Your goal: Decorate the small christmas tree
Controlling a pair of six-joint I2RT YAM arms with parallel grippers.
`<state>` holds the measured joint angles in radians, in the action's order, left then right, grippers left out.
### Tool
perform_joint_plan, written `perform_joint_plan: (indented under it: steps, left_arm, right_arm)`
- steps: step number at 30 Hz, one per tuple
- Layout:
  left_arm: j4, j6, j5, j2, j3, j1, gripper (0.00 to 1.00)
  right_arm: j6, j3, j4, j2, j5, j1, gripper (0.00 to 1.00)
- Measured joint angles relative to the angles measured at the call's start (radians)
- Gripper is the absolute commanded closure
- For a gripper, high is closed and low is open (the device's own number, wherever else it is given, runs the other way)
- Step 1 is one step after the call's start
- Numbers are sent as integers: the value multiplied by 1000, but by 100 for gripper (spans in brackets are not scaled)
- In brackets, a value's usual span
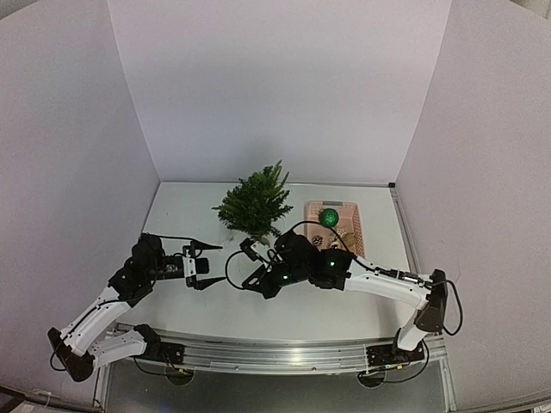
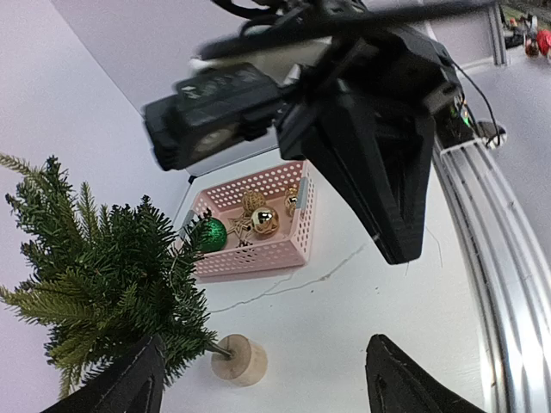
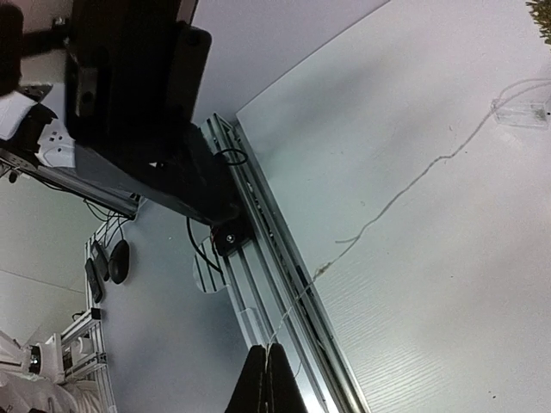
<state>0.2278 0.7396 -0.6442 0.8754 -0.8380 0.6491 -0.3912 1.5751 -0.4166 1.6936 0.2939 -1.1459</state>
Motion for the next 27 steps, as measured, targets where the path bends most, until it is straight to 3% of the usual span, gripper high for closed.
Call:
perform_joint_plan:
  steps: [6,11,16,22,27]
  left_arm:
    - [-35,329,-13,-15,50,0,39]
    - [-79,505,-54,-15,82,0,48]
    - [-81,591,-106,-12,87,0,63]
    - [-97,600,-123,33,86,13,67]
    - [-107,595,-120,51,85,19,80]
  right_arm:
    - [-2,87,-7,78,44,-5,100]
    - [-3,141,-13,116,72,-7,100]
    - [0,183,-11,128,82,-7,100]
    - [9,215,-7,147,96,-7,100]
    - [10,216,-7,154,100,-7,100]
